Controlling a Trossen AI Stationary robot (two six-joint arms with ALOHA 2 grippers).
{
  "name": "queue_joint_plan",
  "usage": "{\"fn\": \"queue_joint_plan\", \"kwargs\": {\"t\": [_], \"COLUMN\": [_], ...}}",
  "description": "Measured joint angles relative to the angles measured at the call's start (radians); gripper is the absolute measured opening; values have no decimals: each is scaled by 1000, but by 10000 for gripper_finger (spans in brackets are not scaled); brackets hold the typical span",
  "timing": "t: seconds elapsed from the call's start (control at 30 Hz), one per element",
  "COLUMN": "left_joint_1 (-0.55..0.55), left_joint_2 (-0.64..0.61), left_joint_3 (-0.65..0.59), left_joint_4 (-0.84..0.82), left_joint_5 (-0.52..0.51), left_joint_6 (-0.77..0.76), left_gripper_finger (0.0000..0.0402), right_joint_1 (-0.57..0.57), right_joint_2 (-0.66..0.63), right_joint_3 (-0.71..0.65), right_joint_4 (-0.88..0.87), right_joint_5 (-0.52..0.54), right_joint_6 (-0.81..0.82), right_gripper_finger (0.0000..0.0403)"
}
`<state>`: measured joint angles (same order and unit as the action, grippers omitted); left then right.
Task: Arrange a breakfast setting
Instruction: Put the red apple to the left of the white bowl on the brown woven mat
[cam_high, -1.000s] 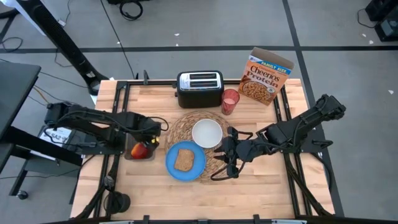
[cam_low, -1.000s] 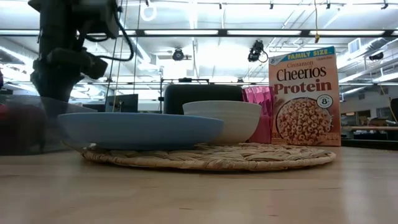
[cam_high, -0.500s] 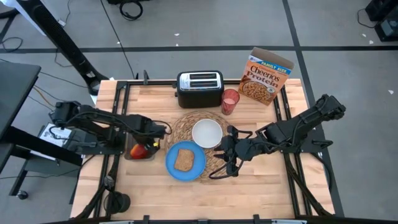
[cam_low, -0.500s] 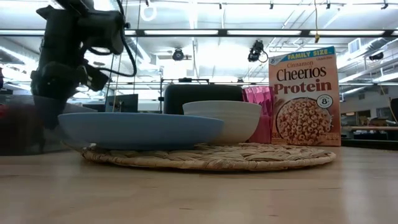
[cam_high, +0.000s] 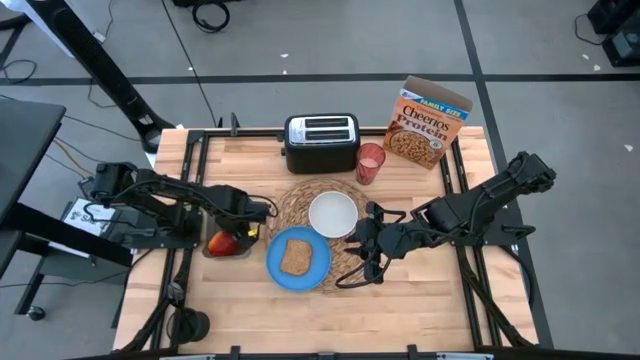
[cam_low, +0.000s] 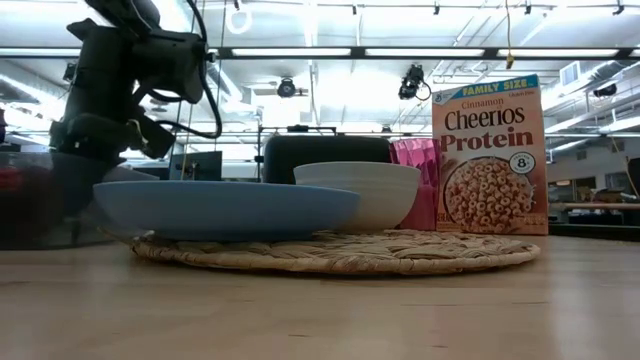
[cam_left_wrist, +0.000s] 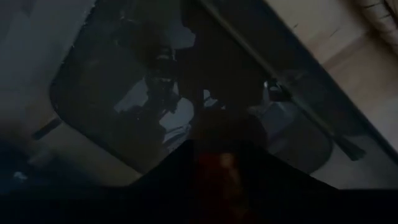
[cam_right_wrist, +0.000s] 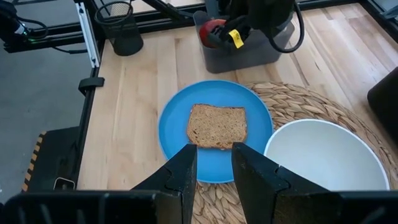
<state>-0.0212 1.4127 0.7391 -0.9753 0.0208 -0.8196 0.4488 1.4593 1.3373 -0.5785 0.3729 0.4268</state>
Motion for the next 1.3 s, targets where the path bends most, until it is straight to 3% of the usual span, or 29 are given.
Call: {"fn": "queue_joint_plan", "kwargs": {"t": [0.3, 0.53, 0.8, 0.9, 1.03, 1.3], "left_joint_1": [-41, -51, -63, -85, -92, -42], "left_joint_2": [-53, -226, -444, -500, -510, -250], "left_joint_3": [0, 17, 157, 199, 176, 74], "left_joint_4": [-61, -128, -124, -24, 234, 617], "left_joint_5": [0, -40, -267, -409, -571, -620], "left_joint_6": [-39, -122, -137, -112, -45, -2], "left_gripper_finger": [19, 23, 17, 16, 19, 18], "right_joint_1": [0, 0, -2, -2, -2, 10], "right_joint_2": [0, 0, 0, 0, 0, -106], "right_joint_3": [0, 0, 0, 0, 0, 62], "right_joint_4": [0, -1, -2, -2, -2, -43], "right_joint_5": [-1, -4, -4, -4, -4, 0], "right_joint_6": [-2, -7, -3, 14, 15, 47], "right_gripper_finger": [110, 110, 110, 110, 110, 110]}}
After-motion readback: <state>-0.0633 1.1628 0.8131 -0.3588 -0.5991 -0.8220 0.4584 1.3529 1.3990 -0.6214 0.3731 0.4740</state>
